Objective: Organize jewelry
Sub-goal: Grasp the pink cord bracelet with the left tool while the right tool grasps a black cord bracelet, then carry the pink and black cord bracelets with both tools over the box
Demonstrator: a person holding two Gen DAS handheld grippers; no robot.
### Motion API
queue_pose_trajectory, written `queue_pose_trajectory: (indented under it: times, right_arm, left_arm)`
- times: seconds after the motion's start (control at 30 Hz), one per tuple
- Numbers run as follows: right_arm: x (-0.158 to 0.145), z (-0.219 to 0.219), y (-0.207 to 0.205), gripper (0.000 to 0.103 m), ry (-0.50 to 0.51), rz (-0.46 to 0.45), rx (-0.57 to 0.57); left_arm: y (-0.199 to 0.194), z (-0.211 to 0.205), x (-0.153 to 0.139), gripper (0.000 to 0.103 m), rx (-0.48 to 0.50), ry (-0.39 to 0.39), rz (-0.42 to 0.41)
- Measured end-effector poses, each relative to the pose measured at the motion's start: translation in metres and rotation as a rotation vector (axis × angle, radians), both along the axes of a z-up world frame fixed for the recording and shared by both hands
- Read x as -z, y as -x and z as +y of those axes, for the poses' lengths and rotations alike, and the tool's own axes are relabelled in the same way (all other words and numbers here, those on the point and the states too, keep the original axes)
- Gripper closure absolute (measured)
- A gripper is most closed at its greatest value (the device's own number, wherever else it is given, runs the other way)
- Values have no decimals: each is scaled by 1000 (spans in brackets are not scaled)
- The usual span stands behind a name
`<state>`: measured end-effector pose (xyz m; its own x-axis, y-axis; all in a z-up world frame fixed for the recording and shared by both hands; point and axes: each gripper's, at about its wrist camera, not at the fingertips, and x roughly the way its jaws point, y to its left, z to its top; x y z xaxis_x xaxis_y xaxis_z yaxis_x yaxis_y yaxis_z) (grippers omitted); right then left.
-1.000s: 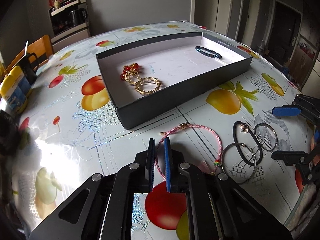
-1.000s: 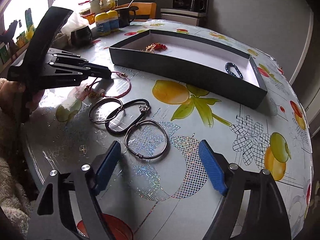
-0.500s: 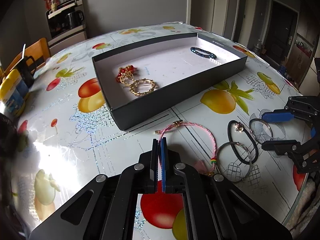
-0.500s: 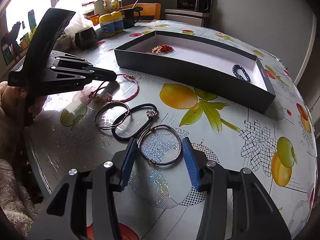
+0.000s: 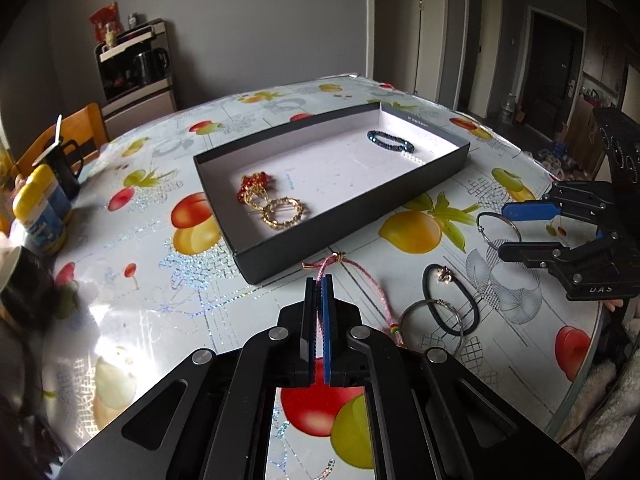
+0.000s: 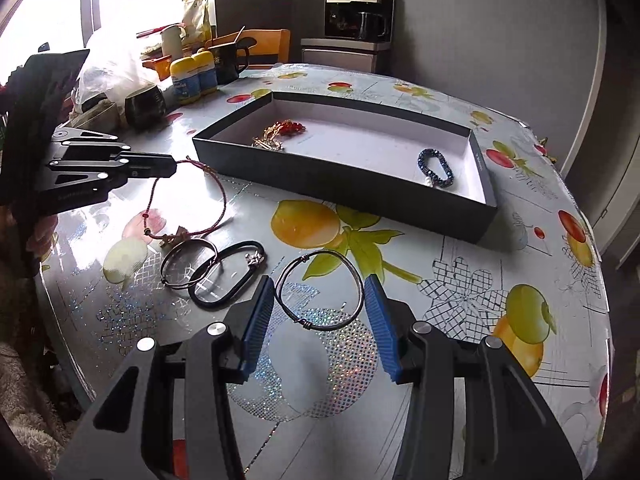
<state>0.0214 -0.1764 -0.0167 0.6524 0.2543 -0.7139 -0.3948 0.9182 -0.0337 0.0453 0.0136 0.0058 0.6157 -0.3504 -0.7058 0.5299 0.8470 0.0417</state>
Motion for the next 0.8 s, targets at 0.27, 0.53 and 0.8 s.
queue_pose_trajectory:
  times: [0.27, 0.53, 0.8]
  right_arm:
    - [-34, -16, -17, 56, -3, -104, 57]
    - [-66, -28, -57, 56, -20, -190, 129]
    - [-92, -36, -104, 56, -67, -249, 211]
  left_arm:
    - [-6, -6, -40, 101, 23, -7, -89]
    - [-32, -23, -73, 101, 32, 10, -174]
    - [-89, -43, -85, 101, -23, 58, -201]
